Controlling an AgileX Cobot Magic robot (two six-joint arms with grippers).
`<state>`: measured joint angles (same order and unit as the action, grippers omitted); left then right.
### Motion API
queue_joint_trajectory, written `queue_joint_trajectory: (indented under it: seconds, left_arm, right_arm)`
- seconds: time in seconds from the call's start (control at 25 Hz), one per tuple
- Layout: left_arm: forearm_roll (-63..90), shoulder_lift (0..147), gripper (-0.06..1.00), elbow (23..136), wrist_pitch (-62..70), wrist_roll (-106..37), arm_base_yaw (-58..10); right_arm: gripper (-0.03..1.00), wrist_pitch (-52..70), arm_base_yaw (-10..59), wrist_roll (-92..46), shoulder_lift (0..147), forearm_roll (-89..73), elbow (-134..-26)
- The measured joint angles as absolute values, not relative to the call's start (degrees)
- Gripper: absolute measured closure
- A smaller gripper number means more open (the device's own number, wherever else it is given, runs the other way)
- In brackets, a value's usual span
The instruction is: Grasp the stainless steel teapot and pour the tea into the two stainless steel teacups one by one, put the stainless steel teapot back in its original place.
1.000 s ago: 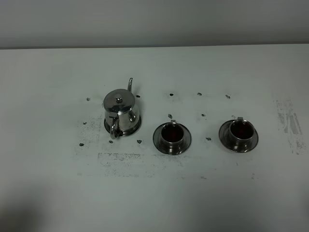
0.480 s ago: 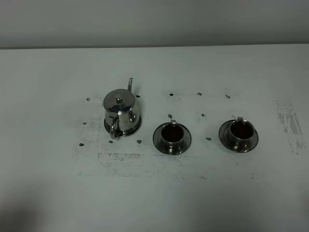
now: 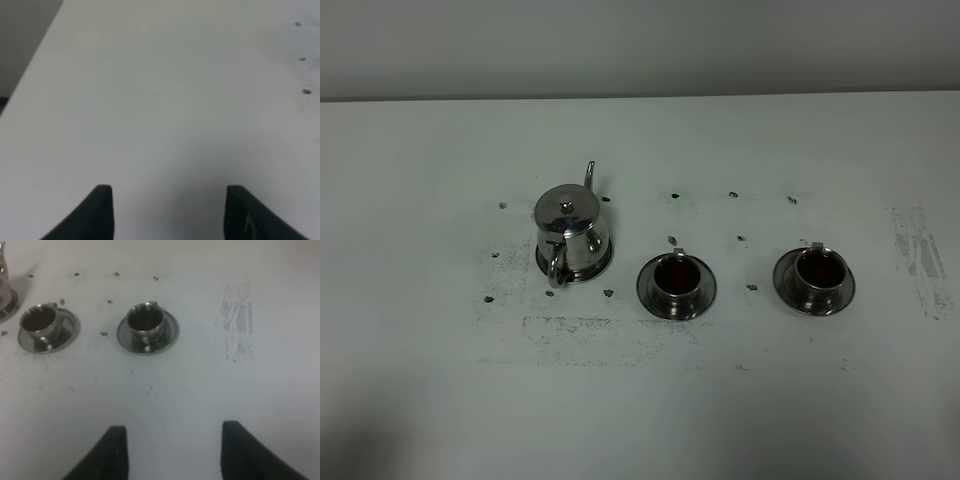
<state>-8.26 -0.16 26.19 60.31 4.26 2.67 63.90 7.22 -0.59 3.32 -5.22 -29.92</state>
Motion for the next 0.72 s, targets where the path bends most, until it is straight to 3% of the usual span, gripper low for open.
queue_joint_trajectory:
  seconds: [0.72]
  left_arm:
    - [-1.3,-0.2,0.46,26.2,60.5,4.1,2.7]
  right_arm:
    - [0.56,63.9,7.2,-0.6,3.3,-5.2,-29.9]
